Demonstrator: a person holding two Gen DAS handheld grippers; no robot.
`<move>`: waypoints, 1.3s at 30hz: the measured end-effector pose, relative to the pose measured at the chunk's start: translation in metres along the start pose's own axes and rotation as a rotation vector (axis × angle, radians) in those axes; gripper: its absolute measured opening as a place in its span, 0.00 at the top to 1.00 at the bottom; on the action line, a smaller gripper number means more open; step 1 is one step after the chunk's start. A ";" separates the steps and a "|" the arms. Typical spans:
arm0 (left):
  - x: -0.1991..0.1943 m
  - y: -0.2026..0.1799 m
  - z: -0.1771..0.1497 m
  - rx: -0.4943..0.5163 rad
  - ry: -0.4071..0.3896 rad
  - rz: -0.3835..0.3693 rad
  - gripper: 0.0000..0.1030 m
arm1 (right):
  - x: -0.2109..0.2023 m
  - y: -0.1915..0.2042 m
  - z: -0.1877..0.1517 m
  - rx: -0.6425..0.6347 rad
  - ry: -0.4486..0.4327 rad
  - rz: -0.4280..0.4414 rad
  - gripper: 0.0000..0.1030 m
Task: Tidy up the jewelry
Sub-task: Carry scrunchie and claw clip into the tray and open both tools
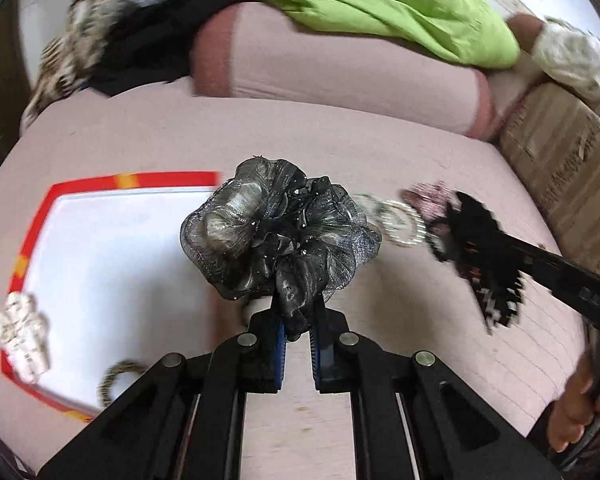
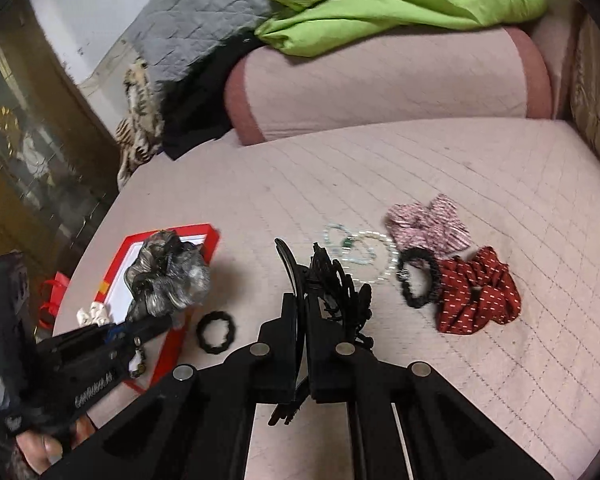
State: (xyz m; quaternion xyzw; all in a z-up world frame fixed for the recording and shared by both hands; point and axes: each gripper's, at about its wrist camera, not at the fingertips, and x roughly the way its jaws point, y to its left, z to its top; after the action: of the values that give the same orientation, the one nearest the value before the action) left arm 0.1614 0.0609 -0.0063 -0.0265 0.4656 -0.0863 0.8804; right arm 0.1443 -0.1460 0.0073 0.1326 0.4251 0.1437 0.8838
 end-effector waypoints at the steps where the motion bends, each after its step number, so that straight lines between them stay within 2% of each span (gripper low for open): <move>1: -0.001 0.008 0.001 -0.012 0.000 0.007 0.91 | 0.001 0.008 0.001 -0.017 0.003 0.000 0.95; 10: 0.002 0.111 0.019 -0.100 0.009 0.162 0.91 | 0.042 0.093 0.016 -0.171 0.046 0.029 0.95; 16: 0.019 0.176 0.036 -0.182 0.035 0.229 0.91 | 0.086 0.154 0.033 -0.275 0.078 0.062 0.95; 21: 0.040 0.221 0.046 -0.234 0.075 0.274 0.91 | 0.134 0.185 0.038 -0.309 0.122 0.073 0.95; 25: 0.055 0.240 0.047 -0.261 0.105 0.287 0.90 | 0.170 0.196 0.039 -0.289 0.167 0.083 0.95; 29: 0.067 0.255 0.048 -0.290 0.114 0.277 0.89 | 0.198 0.202 0.036 -0.314 0.182 0.042 0.95; 39: 0.072 0.256 0.049 -0.274 0.086 0.266 0.82 | 0.221 0.193 0.036 -0.287 0.200 0.006 0.95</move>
State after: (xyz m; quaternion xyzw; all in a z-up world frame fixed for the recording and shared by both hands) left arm 0.2742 0.2982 -0.0700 -0.0807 0.5097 0.0941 0.8514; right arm 0.2775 0.1098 -0.0601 -0.0086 0.4857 0.2182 0.8464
